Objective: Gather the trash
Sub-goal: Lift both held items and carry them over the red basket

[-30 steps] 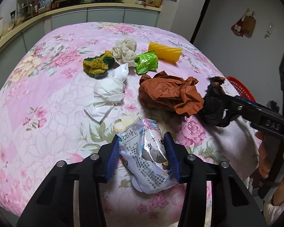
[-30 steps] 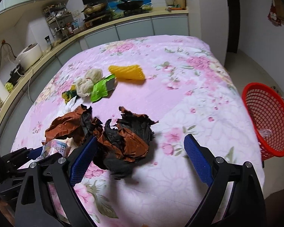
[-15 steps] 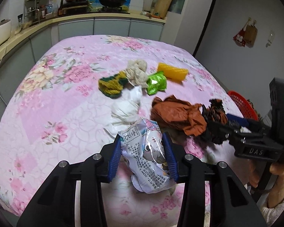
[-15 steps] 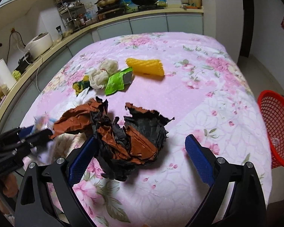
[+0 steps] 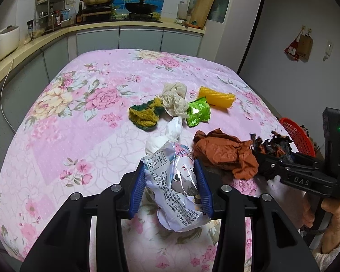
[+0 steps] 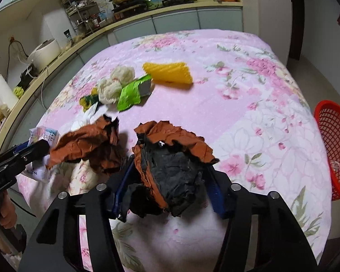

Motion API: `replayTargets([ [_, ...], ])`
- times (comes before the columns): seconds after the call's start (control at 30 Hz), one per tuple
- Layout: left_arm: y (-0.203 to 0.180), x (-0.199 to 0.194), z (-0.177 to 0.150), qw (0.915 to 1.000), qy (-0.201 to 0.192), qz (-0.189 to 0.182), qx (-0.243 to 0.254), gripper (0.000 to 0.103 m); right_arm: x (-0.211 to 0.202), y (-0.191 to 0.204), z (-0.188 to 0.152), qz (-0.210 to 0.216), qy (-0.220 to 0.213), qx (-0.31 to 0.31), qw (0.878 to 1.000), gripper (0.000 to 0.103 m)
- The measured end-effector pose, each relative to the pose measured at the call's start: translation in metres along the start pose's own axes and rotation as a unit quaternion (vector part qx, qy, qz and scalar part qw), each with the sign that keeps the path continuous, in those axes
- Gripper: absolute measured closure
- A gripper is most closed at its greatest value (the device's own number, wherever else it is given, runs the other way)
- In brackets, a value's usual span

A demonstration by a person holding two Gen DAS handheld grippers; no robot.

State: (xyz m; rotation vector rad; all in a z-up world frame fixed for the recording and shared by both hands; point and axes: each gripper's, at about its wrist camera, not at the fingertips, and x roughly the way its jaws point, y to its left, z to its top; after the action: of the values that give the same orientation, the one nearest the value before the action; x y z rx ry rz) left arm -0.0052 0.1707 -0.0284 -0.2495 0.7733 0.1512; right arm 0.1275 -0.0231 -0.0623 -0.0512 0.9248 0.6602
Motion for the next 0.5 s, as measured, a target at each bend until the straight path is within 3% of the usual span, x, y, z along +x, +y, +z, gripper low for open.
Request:
replayTargets([
  [0.5,-0.012,-0.009,0.043,0.9981,-0.055,0.009,0.026,0.062,-0.039,-0.009,0.051,-0.027,-0.082,-0.004,0.996,0.050],
])
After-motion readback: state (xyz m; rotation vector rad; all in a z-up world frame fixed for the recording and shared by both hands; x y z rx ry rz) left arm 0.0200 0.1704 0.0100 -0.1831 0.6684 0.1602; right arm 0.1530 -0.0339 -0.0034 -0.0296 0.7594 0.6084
